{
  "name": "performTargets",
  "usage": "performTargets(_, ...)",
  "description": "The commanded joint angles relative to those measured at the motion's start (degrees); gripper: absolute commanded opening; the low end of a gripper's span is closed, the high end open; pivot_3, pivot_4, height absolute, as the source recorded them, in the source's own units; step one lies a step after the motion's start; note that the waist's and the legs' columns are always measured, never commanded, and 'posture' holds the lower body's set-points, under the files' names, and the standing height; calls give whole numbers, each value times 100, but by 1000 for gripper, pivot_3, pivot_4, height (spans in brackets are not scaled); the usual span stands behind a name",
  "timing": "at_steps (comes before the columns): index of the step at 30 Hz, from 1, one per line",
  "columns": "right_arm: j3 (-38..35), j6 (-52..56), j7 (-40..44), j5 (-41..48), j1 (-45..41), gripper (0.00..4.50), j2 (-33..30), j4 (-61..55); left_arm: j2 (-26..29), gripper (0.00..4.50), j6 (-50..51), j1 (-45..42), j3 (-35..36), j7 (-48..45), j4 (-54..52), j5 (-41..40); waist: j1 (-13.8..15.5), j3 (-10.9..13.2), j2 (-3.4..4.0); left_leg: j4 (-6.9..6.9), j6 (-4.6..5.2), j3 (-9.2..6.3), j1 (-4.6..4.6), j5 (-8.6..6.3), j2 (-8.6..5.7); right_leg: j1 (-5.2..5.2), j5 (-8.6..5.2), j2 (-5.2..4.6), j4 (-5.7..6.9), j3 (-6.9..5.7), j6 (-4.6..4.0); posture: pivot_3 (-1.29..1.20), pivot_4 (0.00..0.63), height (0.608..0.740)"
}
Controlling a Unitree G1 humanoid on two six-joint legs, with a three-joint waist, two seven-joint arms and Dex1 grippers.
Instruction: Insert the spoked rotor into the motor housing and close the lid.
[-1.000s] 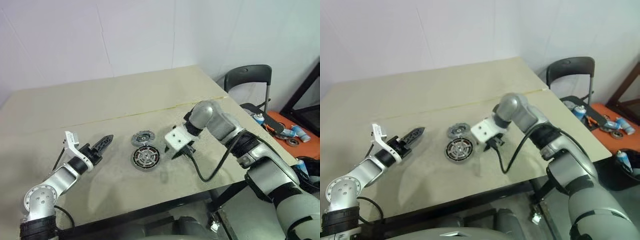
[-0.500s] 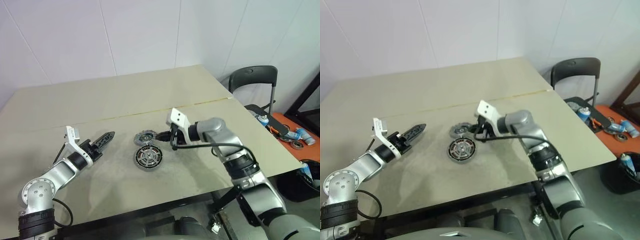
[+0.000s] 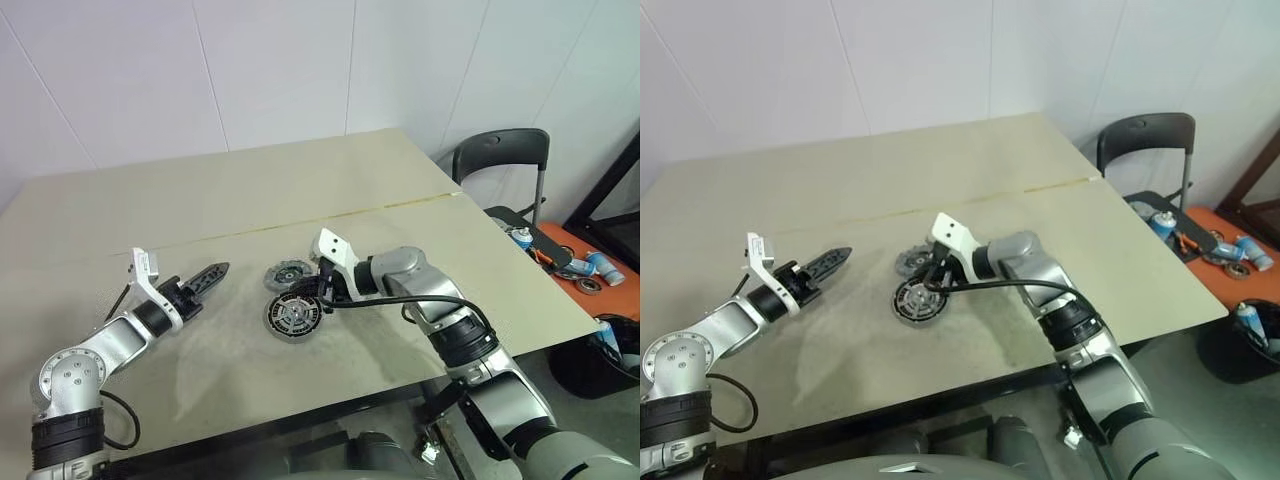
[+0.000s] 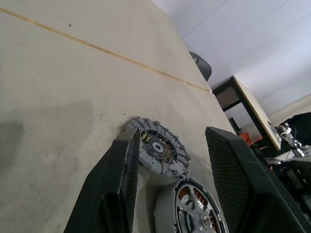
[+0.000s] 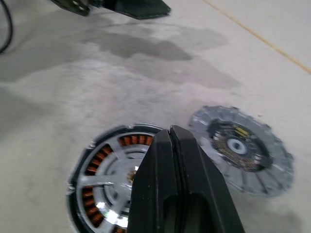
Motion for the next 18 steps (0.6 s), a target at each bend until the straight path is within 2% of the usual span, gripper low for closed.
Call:
performTargets(1,211,-69,152,27,0,18,-18,258,50,2277,-34,18,145,-14,-175,29,0,0,0,0,0,0,0,0,0,0,0,0,0,0,0,0,0,740)
performTargets(4,582,-626,29,-377,85,18,43,1215,58,2277,-27,55,168,-5,-188,37,-7,-4,-7,1,0,0,-2,0,0,-3,0,0,1,0,0,0,0,740)
performTargets(7,621,-862,-37,-443,27,18,140,1595,70,2277,-16,60,192,2,-197,28,-40,-10,-10,-1,0,6,19,0,2,15,0,3,4,1,0,0,0,740)
performTargets(10,496,-721,68,-281,-112,18,166,1522,84,2277,-7,70,208,-2,-181,34,-40,-7,-5,-5,0,6,79,-1,7,78,-24,8,4,-1,9,0,0,740)
performTargets(18,-136,-71,555,485,-417,18,-104,737,31,2277,13,-8,145,28,-217,22,-4,-5,-6,1,-5,4,54,3,5,53,-13,5,5,-2,21,0,0,740)
